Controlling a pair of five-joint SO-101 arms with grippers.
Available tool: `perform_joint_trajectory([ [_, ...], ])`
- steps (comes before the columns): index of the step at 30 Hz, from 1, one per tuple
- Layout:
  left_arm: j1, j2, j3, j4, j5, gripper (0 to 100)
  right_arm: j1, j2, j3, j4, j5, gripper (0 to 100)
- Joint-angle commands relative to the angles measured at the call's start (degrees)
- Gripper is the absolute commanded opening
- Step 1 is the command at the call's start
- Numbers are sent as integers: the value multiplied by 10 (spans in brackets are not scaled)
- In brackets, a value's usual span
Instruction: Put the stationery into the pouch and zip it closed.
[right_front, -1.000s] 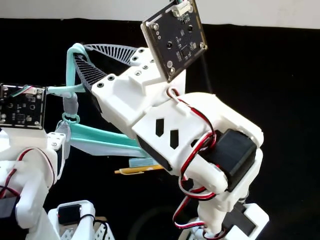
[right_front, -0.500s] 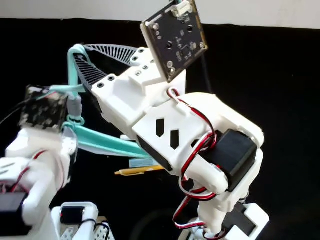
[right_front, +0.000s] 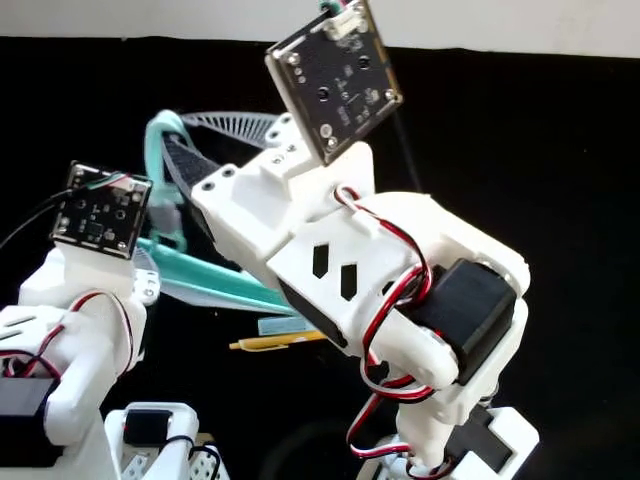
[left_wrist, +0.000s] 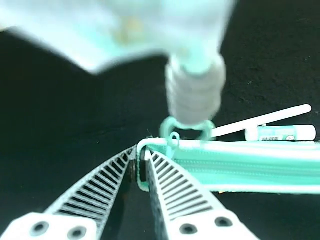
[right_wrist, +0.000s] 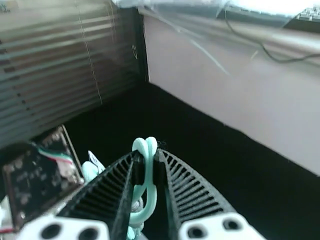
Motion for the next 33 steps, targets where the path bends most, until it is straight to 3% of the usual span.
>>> perform_joint_trajectory([
  [1, 2, 2, -54, 0, -4, 7, 10, 0, -1, 46, -6, 8],
  [7, -4, 2, -74, -4, -4, 7, 10, 0, 0, 112, -6, 8],
  [19, -136, 2, -66, -82, 20, 7, 80, -4, 63, 126, -6, 8],
  [27, -152, 0, 65, -182, 49, 7, 113, -5, 156, 123, -6, 8],
  [33, -152, 1, 132, -267, 117, 7, 173, -5, 175, 122, -6, 8],
])
